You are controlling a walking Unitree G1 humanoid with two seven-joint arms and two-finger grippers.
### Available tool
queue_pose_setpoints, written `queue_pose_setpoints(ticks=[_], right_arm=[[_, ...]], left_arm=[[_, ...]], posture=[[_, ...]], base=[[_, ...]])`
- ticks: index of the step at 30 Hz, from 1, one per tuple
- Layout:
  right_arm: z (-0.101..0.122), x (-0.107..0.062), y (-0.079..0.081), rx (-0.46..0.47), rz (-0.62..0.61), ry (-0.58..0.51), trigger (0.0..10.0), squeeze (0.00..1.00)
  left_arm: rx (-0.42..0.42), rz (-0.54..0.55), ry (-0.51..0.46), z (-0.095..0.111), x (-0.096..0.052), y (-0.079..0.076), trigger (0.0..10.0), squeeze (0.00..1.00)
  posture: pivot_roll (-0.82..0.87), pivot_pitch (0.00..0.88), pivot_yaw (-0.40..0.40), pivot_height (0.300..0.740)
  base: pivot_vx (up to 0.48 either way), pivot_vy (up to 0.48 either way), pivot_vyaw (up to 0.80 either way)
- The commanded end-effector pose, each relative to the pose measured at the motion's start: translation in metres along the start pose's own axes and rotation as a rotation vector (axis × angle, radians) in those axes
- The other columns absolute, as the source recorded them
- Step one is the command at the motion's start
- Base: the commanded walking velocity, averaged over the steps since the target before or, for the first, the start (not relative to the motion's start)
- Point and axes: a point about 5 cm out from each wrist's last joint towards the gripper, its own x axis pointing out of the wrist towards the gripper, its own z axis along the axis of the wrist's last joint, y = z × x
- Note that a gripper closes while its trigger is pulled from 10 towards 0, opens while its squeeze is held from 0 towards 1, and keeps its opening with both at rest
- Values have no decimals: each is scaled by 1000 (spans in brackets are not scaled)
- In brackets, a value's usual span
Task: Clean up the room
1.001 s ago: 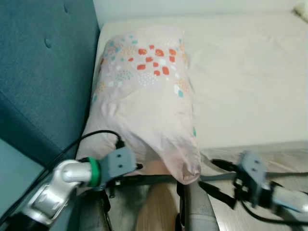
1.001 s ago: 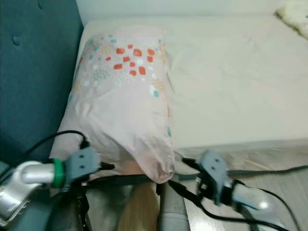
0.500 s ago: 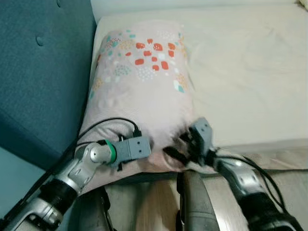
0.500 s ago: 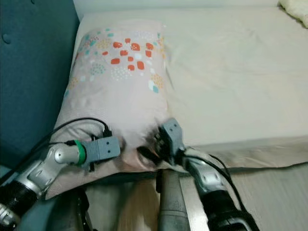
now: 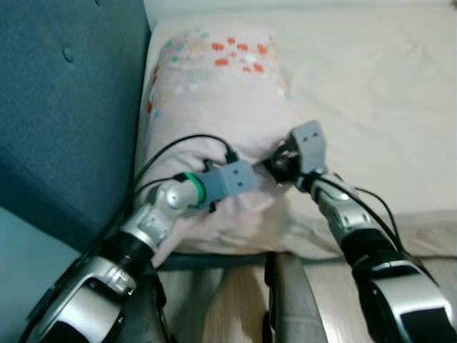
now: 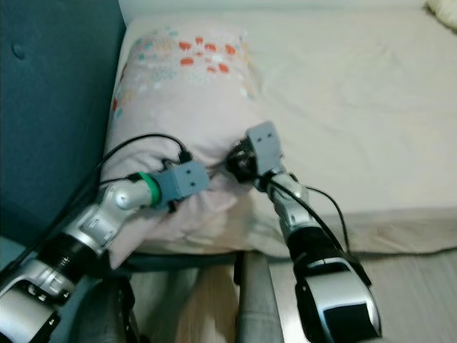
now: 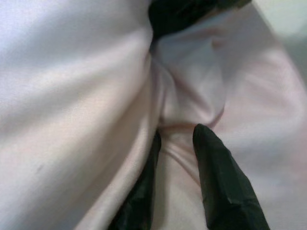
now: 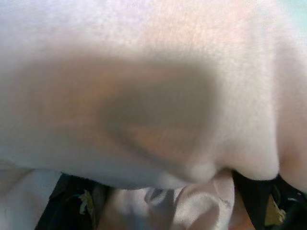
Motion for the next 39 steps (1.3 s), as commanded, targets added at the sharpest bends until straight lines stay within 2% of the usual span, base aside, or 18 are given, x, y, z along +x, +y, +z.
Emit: queue_pose_setpoints(ticks=[1,3,7,8,12,18,20,21,22,23,24,26,27,29,31,33,35,39], right_arm=[[2,-1,-16,-10,-107,-5,10000,0],[5,-7,-44,-35,-261,1,10000,0],[8,-8,-53,-47,-292,-3,10000,0],[13,-6,-54,-79,-299,-14,10000,0],[16,-5,-54,-81,-306,-23,10000,0],[17,-2,-47,-78,-290,-27,10000,0],[11,0,-37,-59,-233,-16,10000,0],[3,2,-19,-36,-132,-1,10000,0],[3,2,-19,-36,-132,-1,10000,0],[-9,2,7,-4,18,15,10000,0],[-9,2,7,-4,18,15,10000,0],[-25,-3,51,54,282,32,10000,0],[-25,-3,51,54,282,32,10000,0],[-32,-9,84,118,491,37,10000,0],[-33,-11,93,131,543,35,10000,0],[-30,-12,112,156,636,28,10000,0],[-30,-12,112,156,636,28,10000,0],[-13,-4,117,201,630,-30,10000,0]], left_arm=[[14,24,9,0,6,4,10000,0],[56,107,-27,24,23,24,10000,0],[91,251,-7,38,29,48,10000,0],[180,324,9,47,30,61,10000,0],[258,369,13,53,31,67,10000,0],[299,259,8,54,37,54,10000,0],[316,192,12,47,38,43,10000,0],[345,145,31,33,37,33,10000,0],[345,145,31,33,37,33,10000,0],[368,86,70,13,32,23,10000,0],[368,86,70,13,32,23,10000,0],[401,14,136,-18,20,12,10000,0],[401,14,136,-18,20,12,10000,0],[388,-41,176,-40,8,9,10000,0],[376,-66,185,-46,4,7,10000,0],[277,-182,146,-57,-11,-1,10000,0],[277,-182,146,-57,-11,-1,10000,0],[191,-147,39,-54,-35,11,10000,0]], posture=[[-58,108,55,510],[-71,111,62,510],[-84,115,69,510],[-89,117,71,510],[-92,122,72,510],[-94,130,68,510],[-87,133,68,510],[-78,137,68,510],[-78,137,68,510],[-73,140,69,510],[-73,140,69,510],[-69,139,70,510],[-69,139,70,510],[-63,137,69,510],[-63,137,69,510],[-50,134,63,510],[-50,134,63,510],[-28,128,55,510]], base=[[0,0,0],[0,0,0],[0,0,0],[0,0,0],[0,0,0],[0,0,0],[0,0,0],[0,0,0],[0,0,0],[0,0,0],[0,0,0],[0,0,0],[0,0,0],[0,0,0],[0,0,0],[0,0,0],[0,0,0],[0,0,0]])
